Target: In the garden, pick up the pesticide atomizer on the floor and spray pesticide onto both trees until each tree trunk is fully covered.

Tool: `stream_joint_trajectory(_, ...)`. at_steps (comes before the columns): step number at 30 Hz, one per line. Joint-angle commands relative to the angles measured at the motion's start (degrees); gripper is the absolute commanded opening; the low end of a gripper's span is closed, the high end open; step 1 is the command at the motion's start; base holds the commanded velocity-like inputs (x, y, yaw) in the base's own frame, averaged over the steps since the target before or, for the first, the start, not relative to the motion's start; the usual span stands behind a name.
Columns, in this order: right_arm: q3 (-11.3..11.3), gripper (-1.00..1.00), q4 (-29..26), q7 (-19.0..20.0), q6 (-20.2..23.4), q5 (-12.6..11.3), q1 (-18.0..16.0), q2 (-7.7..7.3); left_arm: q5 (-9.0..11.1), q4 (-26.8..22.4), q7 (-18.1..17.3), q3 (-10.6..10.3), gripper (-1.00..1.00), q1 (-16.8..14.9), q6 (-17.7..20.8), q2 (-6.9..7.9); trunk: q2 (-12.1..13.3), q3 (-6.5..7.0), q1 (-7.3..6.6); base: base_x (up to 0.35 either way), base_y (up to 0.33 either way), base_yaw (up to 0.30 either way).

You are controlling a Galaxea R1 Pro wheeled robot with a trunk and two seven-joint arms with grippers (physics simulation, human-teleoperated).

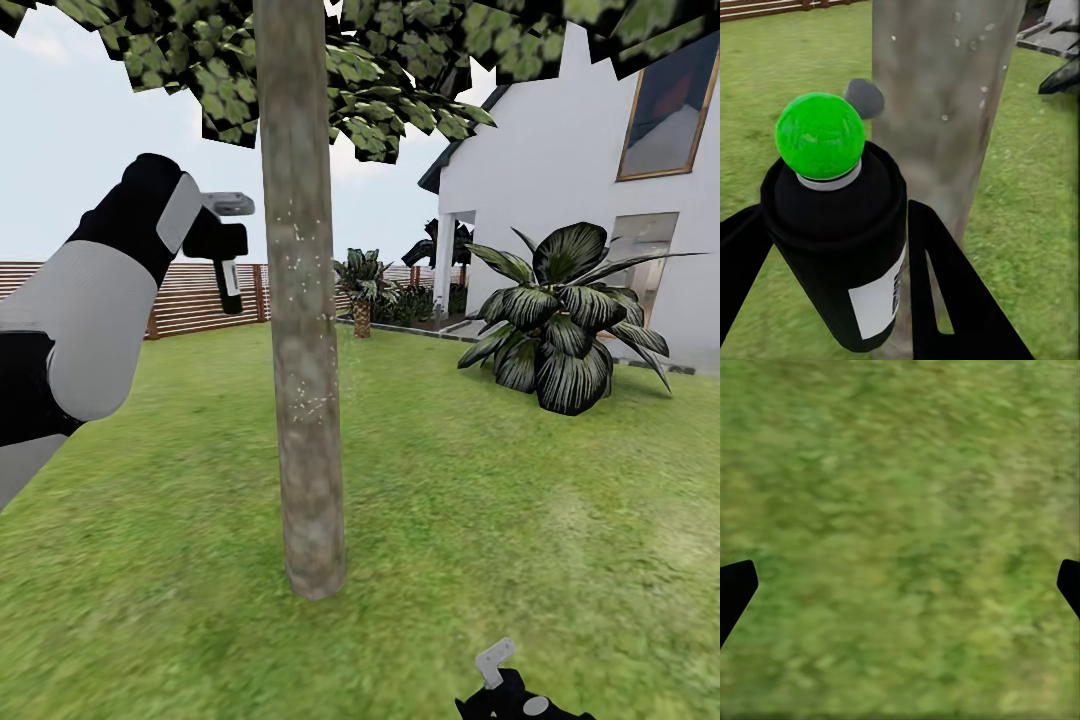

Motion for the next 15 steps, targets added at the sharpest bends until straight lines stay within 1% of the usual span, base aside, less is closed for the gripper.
stream_joint_trajectory(1, 0.00, 1.00, 0.00, 0.00, -0.01, 0.00, 0.01, 0.00, -0.07, -0.07, -0.19, -0.02, -1.00, 0.00, -0.01, 0.00, 0.00, 0.00, 0.00, 0.000, 0.000, 0.000)
stream_joint_trajectory(9, 0.00, 1.00, 0.00, 0.00, -0.02, 0.00, 0.03, 0.00, -0.12, 0.17, -0.33, 0.22, -1.00, 0.00, -0.05, 0.03, 0.00, 0.00, 0.00, 0.000, 0.000, 0.000)
stream_joint_trajectory(11, 0.00, 1.00, 0.00, 0.00, -0.02, 0.00, 0.06, 0.00, -0.15, 2.98, -0.29, 0.42, -1.00, 0.00, -0.13, 0.33, 0.00, 0.00, 0.00, 0.000, 0.000, 0.000)
stream_joint_trajectory(12, 0.00, 1.00, 0.00, 0.00, -0.01, 0.00, 0.08, 0.00, -0.15, 5.70, -0.30, 0.48, -1.00, 0.00, -0.31, 0.56, 0.00, 0.00, 0.00, 0.000, 0.000, 0.000)
stream_joint_trajectory(15, 0.00, 1.00, 0.00, 0.00, -0.02, 0.00, 0.10, 0.00, -0.16, 9.18, -0.31, 0.57, -1.00, 0.00, -0.99, 1.18, 0.00, 0.00, 0.00, 0.000, 0.000, 0.000)
